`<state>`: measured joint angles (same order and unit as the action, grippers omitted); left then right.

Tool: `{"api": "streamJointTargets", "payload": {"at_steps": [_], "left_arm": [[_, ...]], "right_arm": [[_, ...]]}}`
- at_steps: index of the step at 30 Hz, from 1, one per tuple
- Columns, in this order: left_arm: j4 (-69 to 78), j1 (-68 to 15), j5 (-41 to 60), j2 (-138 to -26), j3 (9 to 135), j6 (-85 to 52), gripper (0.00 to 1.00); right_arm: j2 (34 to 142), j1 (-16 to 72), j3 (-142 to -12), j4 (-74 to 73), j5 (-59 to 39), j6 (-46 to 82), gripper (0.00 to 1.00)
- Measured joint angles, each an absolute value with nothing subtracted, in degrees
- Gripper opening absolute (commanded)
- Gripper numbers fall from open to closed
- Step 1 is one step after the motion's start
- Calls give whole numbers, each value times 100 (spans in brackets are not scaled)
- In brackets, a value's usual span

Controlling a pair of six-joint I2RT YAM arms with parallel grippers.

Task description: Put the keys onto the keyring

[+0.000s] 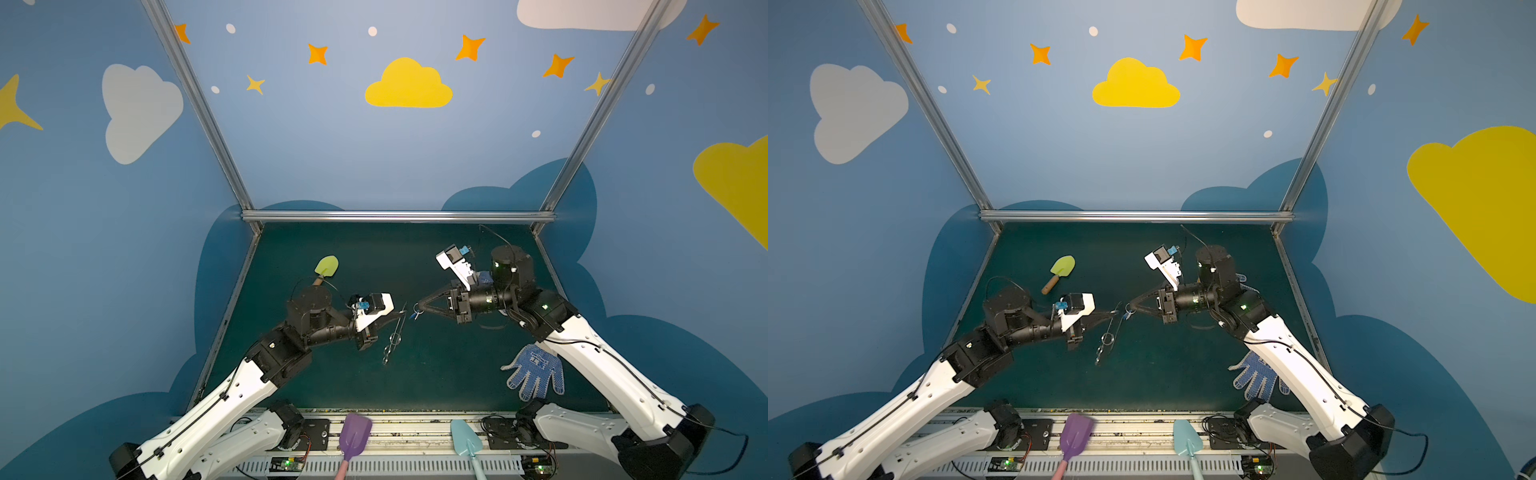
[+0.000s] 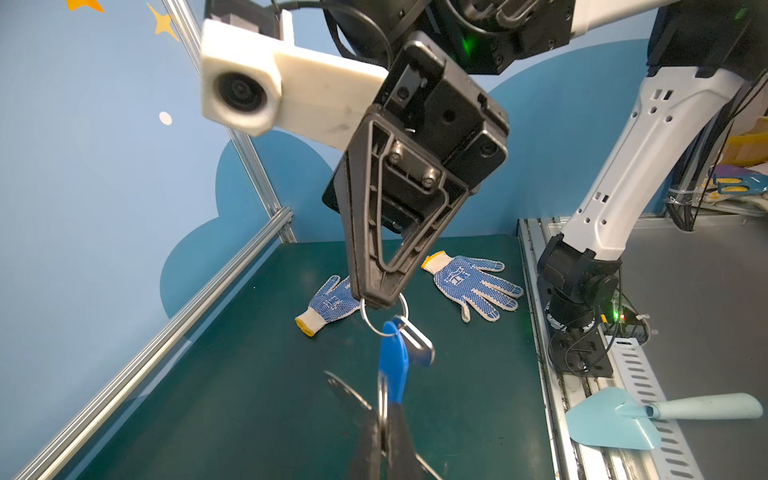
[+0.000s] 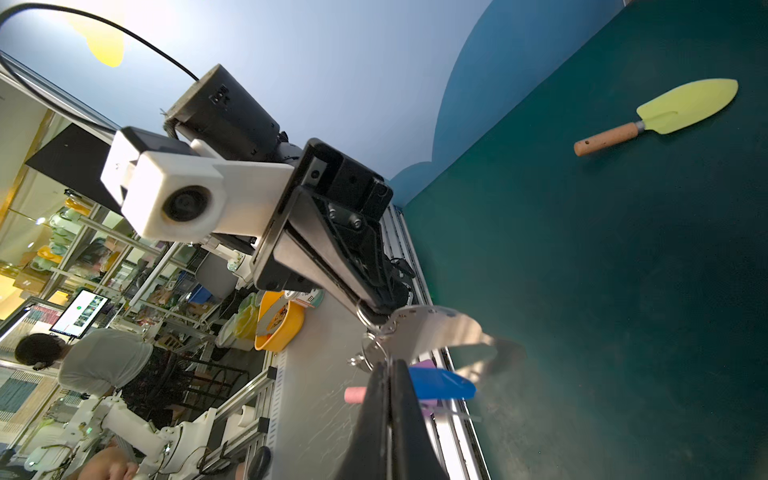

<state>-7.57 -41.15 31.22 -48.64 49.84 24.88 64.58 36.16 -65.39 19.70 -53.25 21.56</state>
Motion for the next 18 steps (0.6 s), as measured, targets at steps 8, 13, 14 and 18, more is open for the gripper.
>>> {"api": "streamJointTargets", "payload": {"at_steps": [8, 13, 14, 18], "left_arm": [[-746, -4115, 3188, -4860, 4974, 2488, 4], [-705, -4115, 3240, -4853, 4928, 2491, 4], [-696, -4115, 3251, -4851, 4917, 2497, 4], [-663, -4115, 3269, -4853, 4884, 2510, 4]], "right_arm": [[6582, 3627, -6541, 1959, -5391, 2237, 0], [6639, 3638, -6541, 1859, -5454, 2342, 0], [6665, 3649, -6541, 1833, -5470, 2368, 0], [6796, 3693, -6543, 1793, -5540, 2432, 0]]}}
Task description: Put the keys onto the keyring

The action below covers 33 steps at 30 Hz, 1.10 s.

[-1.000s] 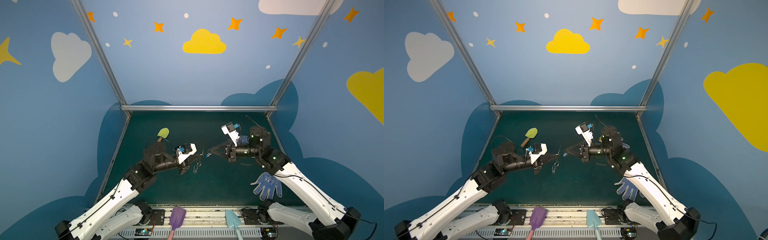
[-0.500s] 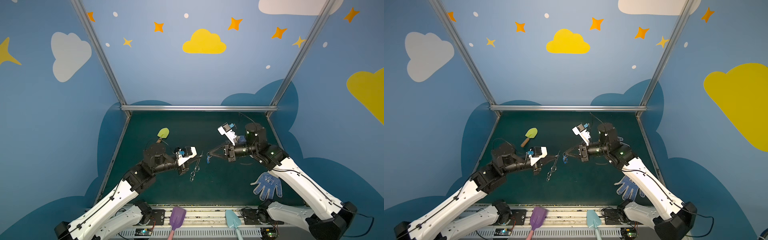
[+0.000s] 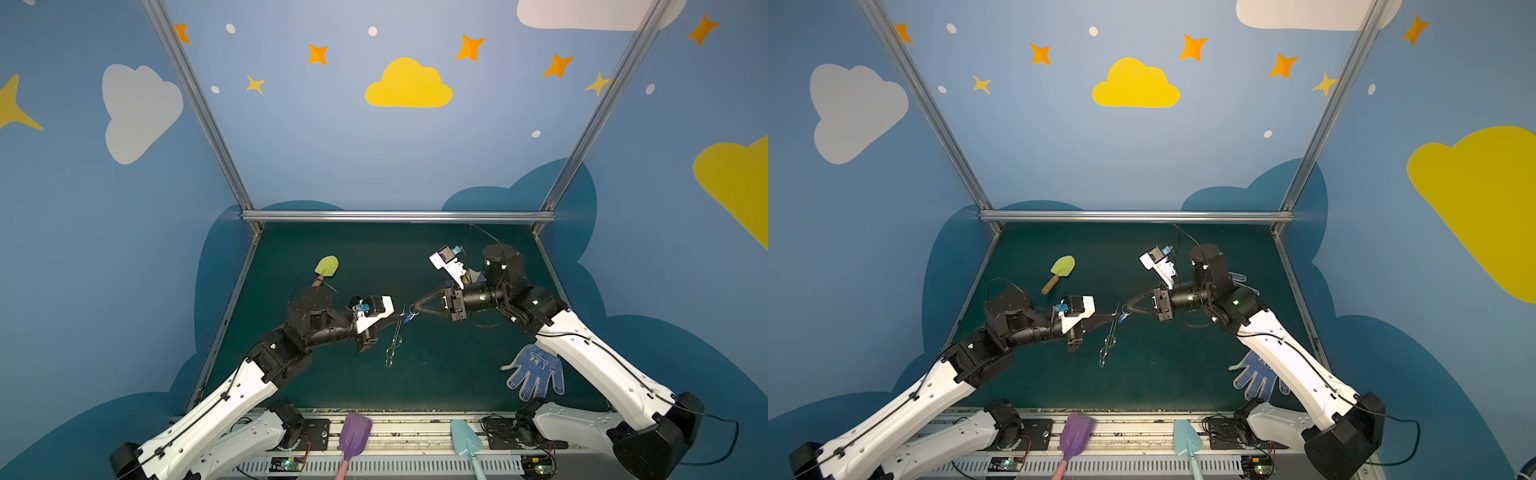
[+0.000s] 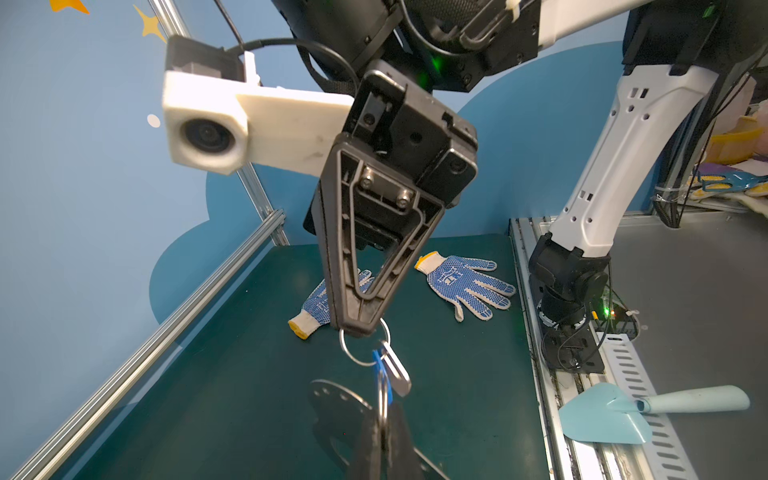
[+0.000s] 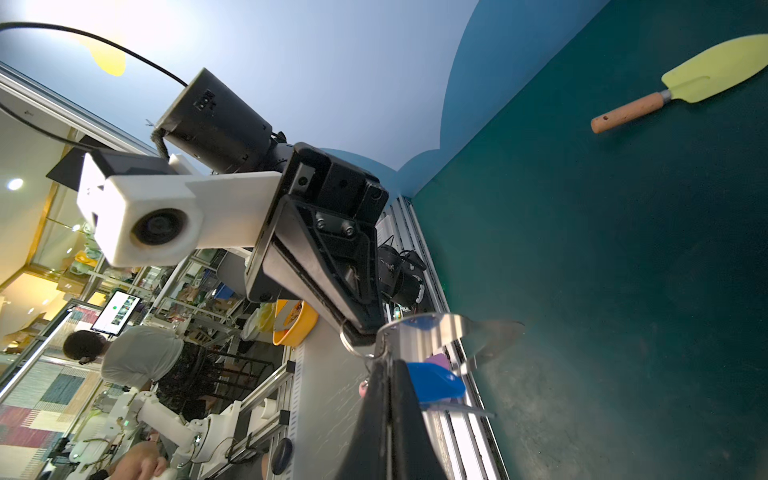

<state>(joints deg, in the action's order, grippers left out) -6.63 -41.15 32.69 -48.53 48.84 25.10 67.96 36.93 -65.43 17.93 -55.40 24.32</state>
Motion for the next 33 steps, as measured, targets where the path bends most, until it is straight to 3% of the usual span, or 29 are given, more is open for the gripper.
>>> {"api": "streamJointTargets", "payload": {"at_steps": [33], "left_arm": [[-423, -4206, 2764, -4600, 4716, 2744, 4]], "right_arm": [[7000, 3684, -6565, 1074, -6062, 3610, 0]]}}
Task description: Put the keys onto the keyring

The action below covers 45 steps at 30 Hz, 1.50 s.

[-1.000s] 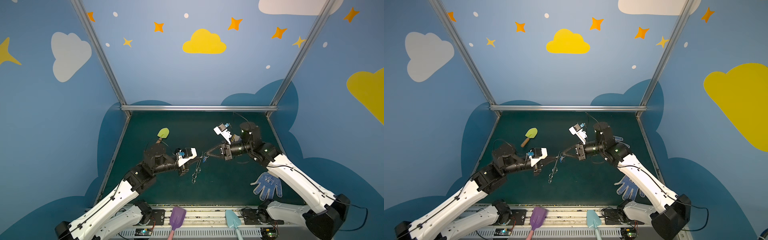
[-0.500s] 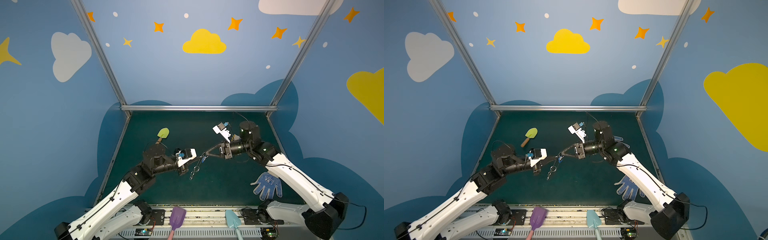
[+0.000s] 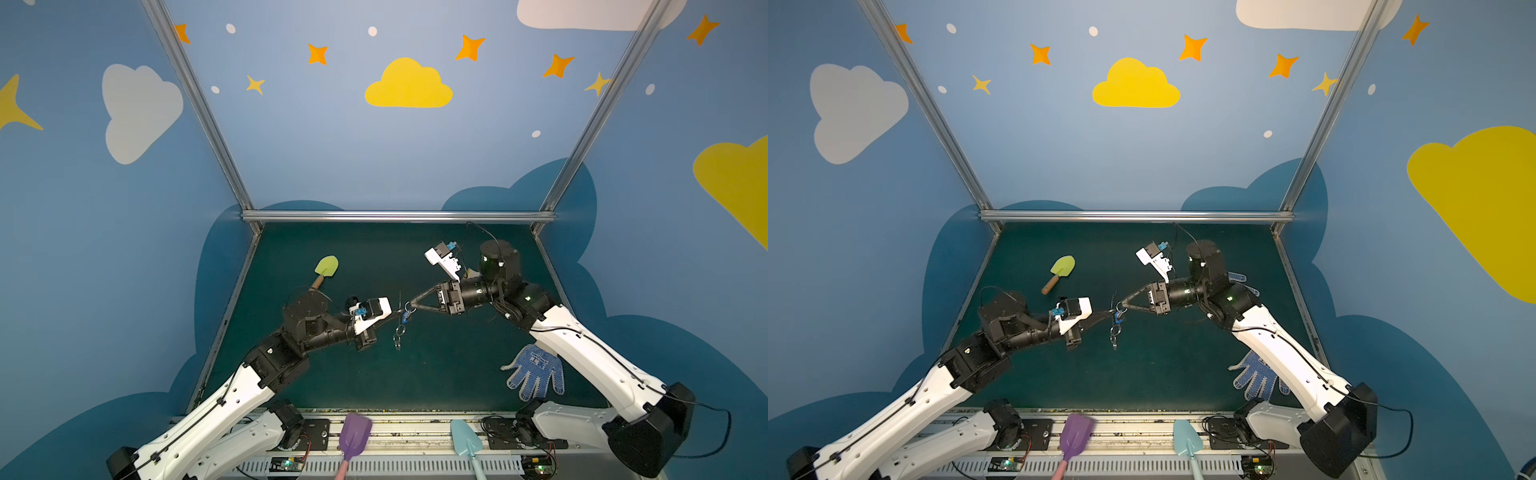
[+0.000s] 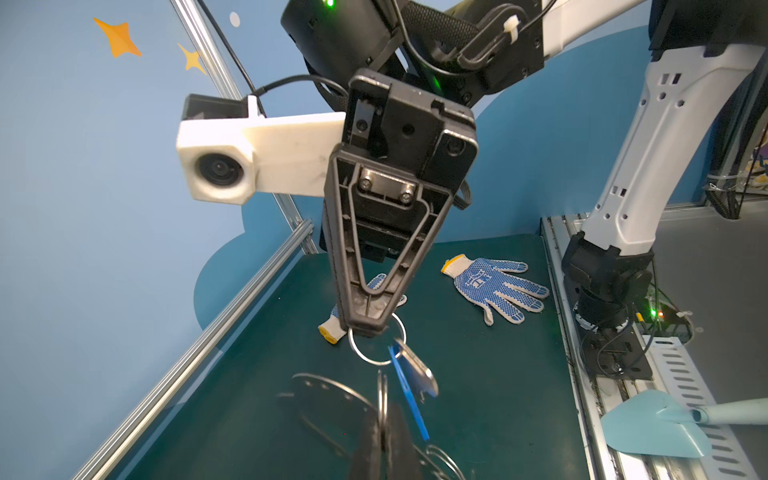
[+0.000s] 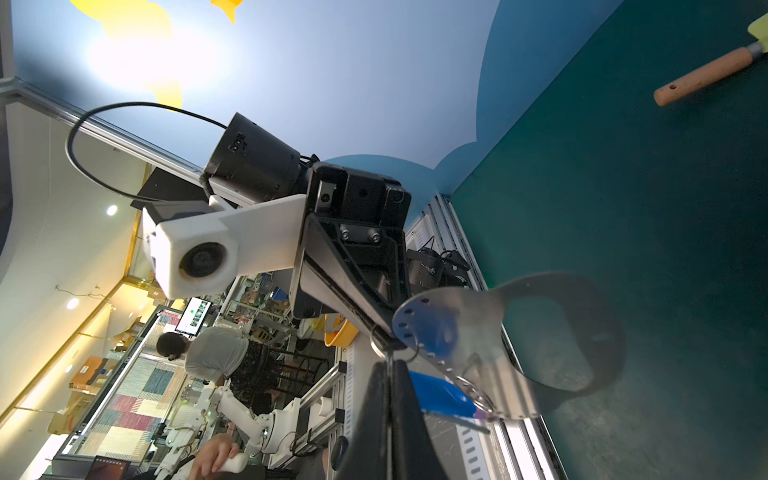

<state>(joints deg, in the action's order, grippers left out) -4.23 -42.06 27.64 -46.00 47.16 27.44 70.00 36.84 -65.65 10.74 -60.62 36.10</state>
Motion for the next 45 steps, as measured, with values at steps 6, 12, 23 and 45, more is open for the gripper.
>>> {"api": "streamJointTargets", "payload": {"at_steps": [6, 12, 23, 45], "left_arm": [[-281, -4209, 2687, -4497, 4683, 2729, 4], [-237, -4224, 2663, -4491, 4659, 2722, 4], [-231, -4254, 2622, -4512, 4659, 2722, 4], [-108, -4294, 2477, -4528, 4659, 2720, 4]], "right_arm": [[7000, 3680, -6488, 926, -5968, 3732, 0], [7000, 3680, -6414, 744, -5916, 3881, 0], [7006, 3682, -6307, 268, -6029, 4359, 0], [7011, 3691, -6104, -176, -6180, 4915, 0]]}}
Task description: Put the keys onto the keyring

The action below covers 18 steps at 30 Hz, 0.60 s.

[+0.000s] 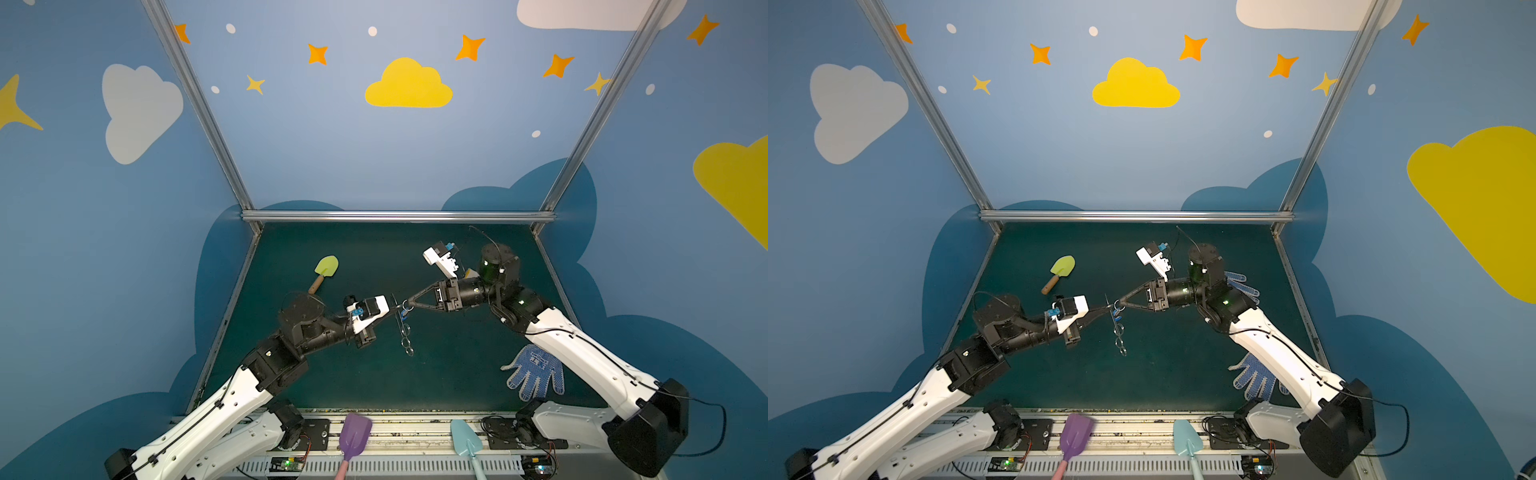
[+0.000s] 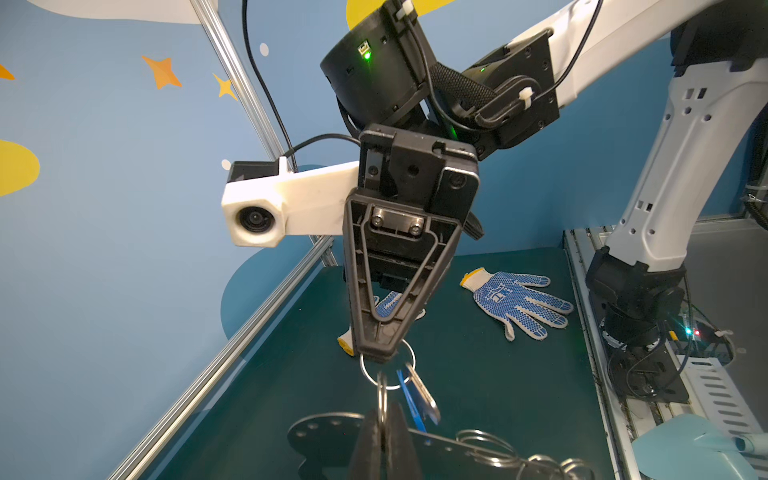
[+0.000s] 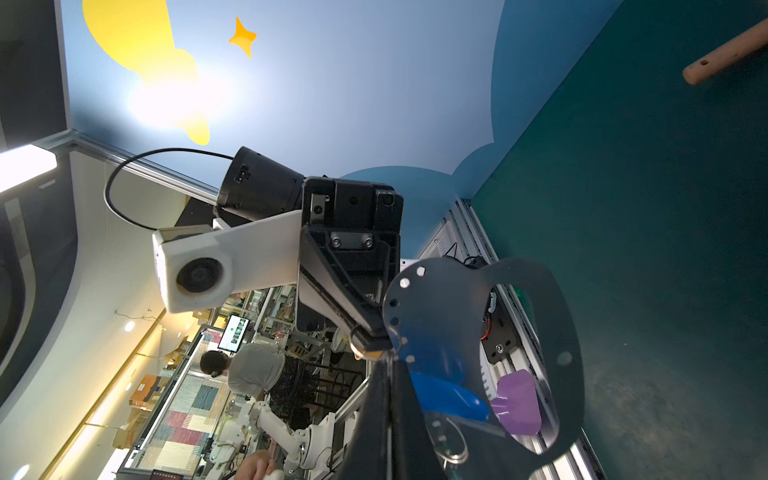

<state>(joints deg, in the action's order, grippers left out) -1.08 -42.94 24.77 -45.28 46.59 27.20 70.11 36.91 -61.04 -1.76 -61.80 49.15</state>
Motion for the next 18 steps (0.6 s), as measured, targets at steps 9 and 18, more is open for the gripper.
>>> {"api": "streamJointTargets", "payload": {"at_steps": [9, 18], "left_arm": [[-108, -4359, 2473, -4536, 4659, 2753, 4], [-49, -4418, 2228, -4519, 4657, 2829, 4]], "right_arm": [[7011, 3658, -6104, -558, -6228, 5332, 0], [7011, 3612, -6104, -617, -6270, 5527, 0]]}}
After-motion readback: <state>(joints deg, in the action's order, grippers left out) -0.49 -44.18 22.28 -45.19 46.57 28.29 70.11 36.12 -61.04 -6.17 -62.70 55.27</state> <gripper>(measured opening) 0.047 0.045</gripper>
